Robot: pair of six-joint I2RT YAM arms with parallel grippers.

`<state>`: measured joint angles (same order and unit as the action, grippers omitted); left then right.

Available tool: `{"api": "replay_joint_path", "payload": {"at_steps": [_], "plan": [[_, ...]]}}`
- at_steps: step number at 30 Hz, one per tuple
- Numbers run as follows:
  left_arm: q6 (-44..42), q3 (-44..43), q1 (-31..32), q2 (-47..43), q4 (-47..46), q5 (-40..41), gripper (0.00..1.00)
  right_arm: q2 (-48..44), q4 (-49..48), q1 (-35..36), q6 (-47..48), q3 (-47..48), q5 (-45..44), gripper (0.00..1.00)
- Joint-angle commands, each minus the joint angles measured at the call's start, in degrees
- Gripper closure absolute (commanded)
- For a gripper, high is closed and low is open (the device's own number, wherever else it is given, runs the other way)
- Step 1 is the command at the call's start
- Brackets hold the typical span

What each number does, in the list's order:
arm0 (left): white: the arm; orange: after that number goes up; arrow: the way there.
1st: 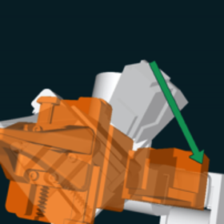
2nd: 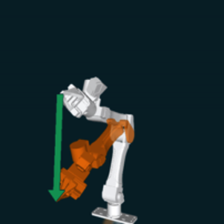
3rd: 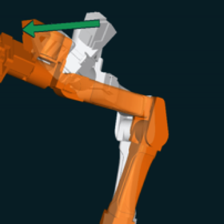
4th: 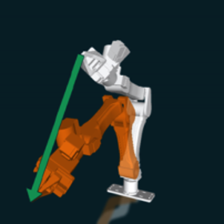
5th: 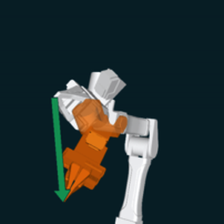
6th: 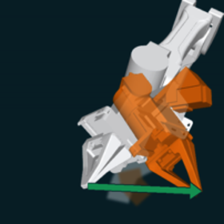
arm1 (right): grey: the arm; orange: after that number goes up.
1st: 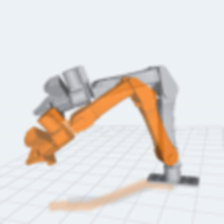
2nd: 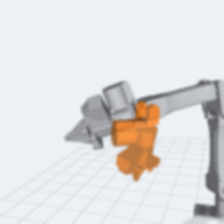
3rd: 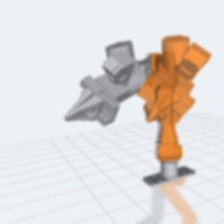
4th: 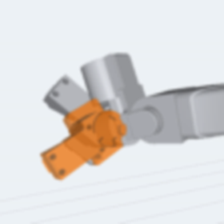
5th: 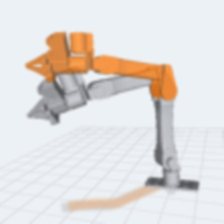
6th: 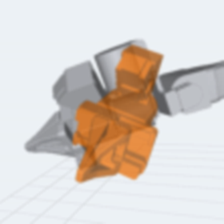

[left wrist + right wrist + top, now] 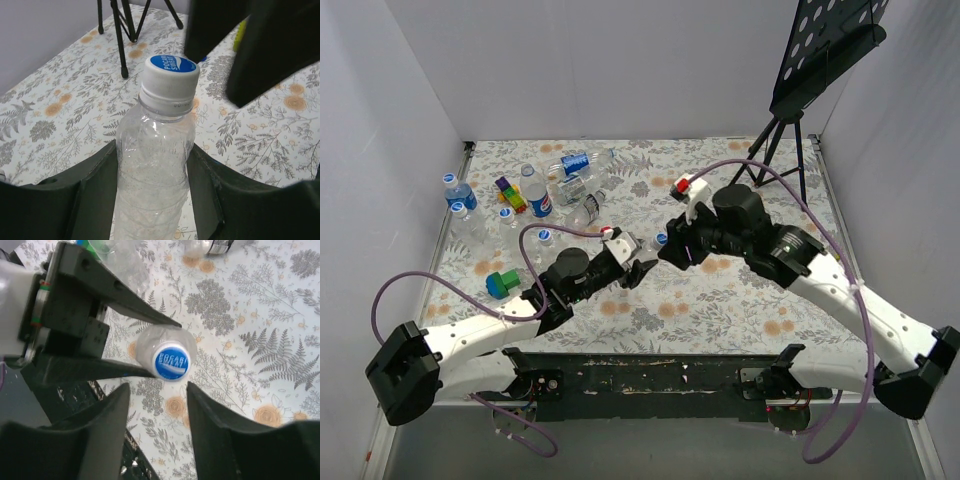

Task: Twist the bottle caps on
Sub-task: Screw the bottle cap onto the plastic bottle, then place the plastic bottle at the center of the board.

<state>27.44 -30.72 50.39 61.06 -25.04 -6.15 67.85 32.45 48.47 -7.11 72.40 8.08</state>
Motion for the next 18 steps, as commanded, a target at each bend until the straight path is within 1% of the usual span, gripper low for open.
{"api": "replay_joint_path", "payload": {"at_steps": [1,3,5,8,10,12,15,18], "plan": [[8.1,1.7,-0.1,0.8,-6.8,8.6,0.90,-11.6,-13.7,0.6,1.7,-7.4,-1.8,0.39],[10.2,2.9,-0.1,0.6,-9.4,12.2,0.87,-16.0,-18.2,0.6,2.1,-12.3,-3.7,0.28],[11.1,3.6,-0.1,0.4,-11.8,16.1,0.85,-19.9,-22.3,0.5,3.3,-17.0,-5.5,0.20],[12.4,5.1,-0.1,0.4,-17.0,21.8,0.84,-25.2,-27.1,0.7,5.9,-23.7,-7.9,0.17],[13.1,7.0,-0.1,1.3,-21.4,24.8,0.84,-28.0,-28.7,0.6,6.9,-26.3,-7.8,0.17],[13.3,9.7,-0.1,2.5,-26.6,27.7,0.84,-30.4,-29.5,0.6,9.5,-28.4,-10.1,0.17],[12.2,13.7,-0.2,4.1,-35.1,29.2,0.83,-33.2,-30.3,0.5,10.6,-30.4,-10.5,0.17],[11.8,16.3,-0.1,6.0,-40.9,30.0,0.82,-35.1,-30.9,0.5,11.1,-32.1,-9.7,0.17]]}}
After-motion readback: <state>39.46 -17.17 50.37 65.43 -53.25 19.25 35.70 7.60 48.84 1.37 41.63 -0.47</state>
